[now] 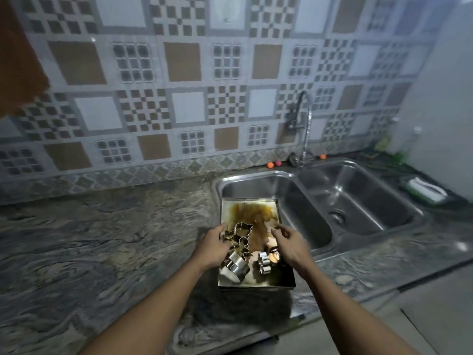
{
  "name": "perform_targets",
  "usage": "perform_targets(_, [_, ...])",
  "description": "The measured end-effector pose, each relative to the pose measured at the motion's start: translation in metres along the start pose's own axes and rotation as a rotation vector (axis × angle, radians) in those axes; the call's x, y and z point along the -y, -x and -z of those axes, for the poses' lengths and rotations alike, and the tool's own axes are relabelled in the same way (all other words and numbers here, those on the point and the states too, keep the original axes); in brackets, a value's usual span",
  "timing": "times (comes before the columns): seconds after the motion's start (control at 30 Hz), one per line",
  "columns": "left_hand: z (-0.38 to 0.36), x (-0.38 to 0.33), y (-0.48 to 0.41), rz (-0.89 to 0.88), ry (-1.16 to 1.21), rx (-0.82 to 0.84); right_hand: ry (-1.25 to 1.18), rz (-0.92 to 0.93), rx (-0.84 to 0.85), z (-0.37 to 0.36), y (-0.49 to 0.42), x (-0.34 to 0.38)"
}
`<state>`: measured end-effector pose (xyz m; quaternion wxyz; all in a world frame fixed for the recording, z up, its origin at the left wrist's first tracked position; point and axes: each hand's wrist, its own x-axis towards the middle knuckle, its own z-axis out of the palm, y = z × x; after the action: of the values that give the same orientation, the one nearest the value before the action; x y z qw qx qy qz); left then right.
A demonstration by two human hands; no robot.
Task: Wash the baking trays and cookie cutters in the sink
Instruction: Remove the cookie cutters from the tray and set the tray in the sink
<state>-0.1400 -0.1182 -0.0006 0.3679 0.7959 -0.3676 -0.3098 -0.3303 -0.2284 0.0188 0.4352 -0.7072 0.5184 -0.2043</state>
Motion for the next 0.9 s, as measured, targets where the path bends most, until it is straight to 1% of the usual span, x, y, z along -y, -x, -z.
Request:
perform_targets(0.17, [-0.089,-0.067,-0.013,-0.071,-0.05,0.051,0.051,-0.023,-0.039,0.096,-0.02,-0.051])
perform_targets(0.23, [-0.127,-0.094,-0.018,-0.094,-0.036,0.063,0.052,-0.029,-0.045,0.136,-0.029,-0.073])
perform_targets(0.37, [-0.199,-0.145,-0.02,-0.096,-0.009,0.115,0.083,-0.026,-0.052,0.209,-0.052,-0.114])
perform_targets(0.5, [-0.251,-0.192,-0.027,-0.113,-0.023,0.151,0.108,-0.03,-0.064,0.267,-0.075,-0.145])
perform_targets(0.57, [-0.271,-0.211,-0.036,-0.127,-0.029,0.163,0.096,-0.034,-0.061,0.29,-0.09,-0.157])
perform_targets(0.67, [-0.296,-0.235,-0.059,-0.098,-0.02,0.169,0.057,-0.051,-0.063,0.317,-0.117,-0.17])
perform_targets(0.9, [-0.334,-0.277,-0.126,-0.092,0.047,0.171,0.118,-0.043,-0.053,0.353,-0.202,-0.182])
